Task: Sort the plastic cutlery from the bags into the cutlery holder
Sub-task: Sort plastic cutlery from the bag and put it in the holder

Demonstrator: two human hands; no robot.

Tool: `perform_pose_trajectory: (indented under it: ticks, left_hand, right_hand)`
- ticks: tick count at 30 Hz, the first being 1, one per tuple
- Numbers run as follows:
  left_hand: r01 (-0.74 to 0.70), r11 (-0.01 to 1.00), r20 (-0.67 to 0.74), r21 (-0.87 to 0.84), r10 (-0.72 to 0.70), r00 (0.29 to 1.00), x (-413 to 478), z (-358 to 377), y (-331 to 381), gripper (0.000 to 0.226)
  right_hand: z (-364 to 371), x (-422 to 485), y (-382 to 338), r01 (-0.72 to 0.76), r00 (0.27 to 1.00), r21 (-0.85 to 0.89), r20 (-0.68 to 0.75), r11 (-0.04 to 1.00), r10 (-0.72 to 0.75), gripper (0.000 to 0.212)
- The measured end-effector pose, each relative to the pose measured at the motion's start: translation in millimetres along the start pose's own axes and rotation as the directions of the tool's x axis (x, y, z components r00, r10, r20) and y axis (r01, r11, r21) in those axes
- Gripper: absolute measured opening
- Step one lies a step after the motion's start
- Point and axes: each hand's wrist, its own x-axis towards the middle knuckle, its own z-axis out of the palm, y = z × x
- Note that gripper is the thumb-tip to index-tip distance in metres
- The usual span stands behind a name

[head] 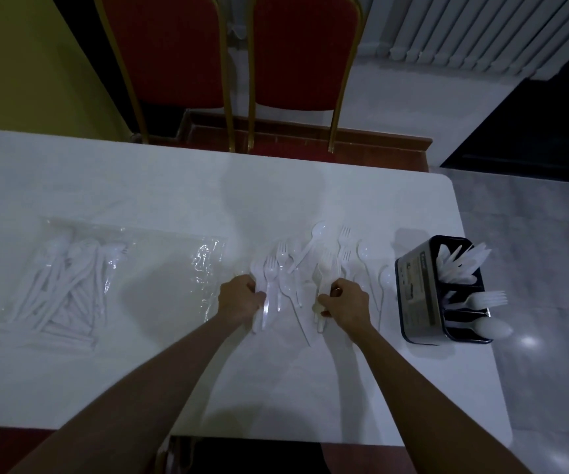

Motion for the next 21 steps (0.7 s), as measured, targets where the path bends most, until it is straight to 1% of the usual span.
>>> perform_pose_trajectory:
  ticks: [3, 5, 8, 10, 13, 15, 17, 19, 20, 21]
  left_hand:
    - [-0.017, 0.995, 0.023, -0.097, 0.019, 1.000, -2, -14, 3, 0.022]
    - [-0.024, 0.987, 0.042, -0.159, 0.031, 0.999, -5, -22, 10, 0.015]
    - [-0.044, 0.965, 0.062, -0.259, 0.062, 0.996, -11, -30, 31, 0.020]
    - [-0.076, 0.953, 0.068, -0.294, 0.100, 0.993, -15, -33, 48, 0.020]
    - [-0.111, 0.928, 0.081, -0.356, 0.149, 0.986, -23, -34, 84, 0.024]
    - [-0.135, 0.901, 0.113, -0.413, 0.198, 0.974, -29, -29, 113, 0.021]
    - [-0.136, 0.850, 0.165, -0.509, 0.252, 0.953, -37, -19, 142, 0.019]
    - [-0.113, 0.797, 0.217, -0.593, 0.294, 0.931, -49, -4, 170, 0.015]
    - [-0.108, 0.781, 0.233, -0.616, 0.311, 0.921, -55, 5, 183, 0.012]
    - [-0.105, 0.773, 0.245, -0.625, 0.322, 0.915, -61, 12, 192, 0.012]
  right_hand:
    - [-9, -5, -11, 0.038, 0.999, 0.038, 0.030, 0.999, -0.039, 0.016]
    - [-18, -10, -20, 0.057, 0.998, 0.055, 0.033, 0.997, -0.059, 0.010]
    - [-39, -17, -34, 0.022, 0.999, 0.160, 0.029, 0.987, -0.027, 0.028]
    - [-53, -20, -42, 0.024, 0.999, 0.216, 0.030, 0.976, -0.031, 0.030]
    - [-86, -25, -51, 0.088, 0.996, 0.260, -0.025, 0.962, -0.084, 0.038]
    - [-116, -31, -53, 0.117, 0.991, 0.284, -0.089, 0.951, -0.096, 0.044]
    - [-150, -38, -51, 0.152, 0.981, 0.296, -0.163, 0.943, -0.108, 0.038]
    - [-186, -45, -42, 0.172, 0.970, 0.331, -0.223, 0.928, -0.101, 0.019]
    - [-203, -47, -33, 0.172, 0.965, 0.356, -0.249, 0.919, -0.084, 0.013]
    - [-214, -48, -25, 0.161, 0.962, 0.385, -0.267, 0.909, -0.057, 0.012]
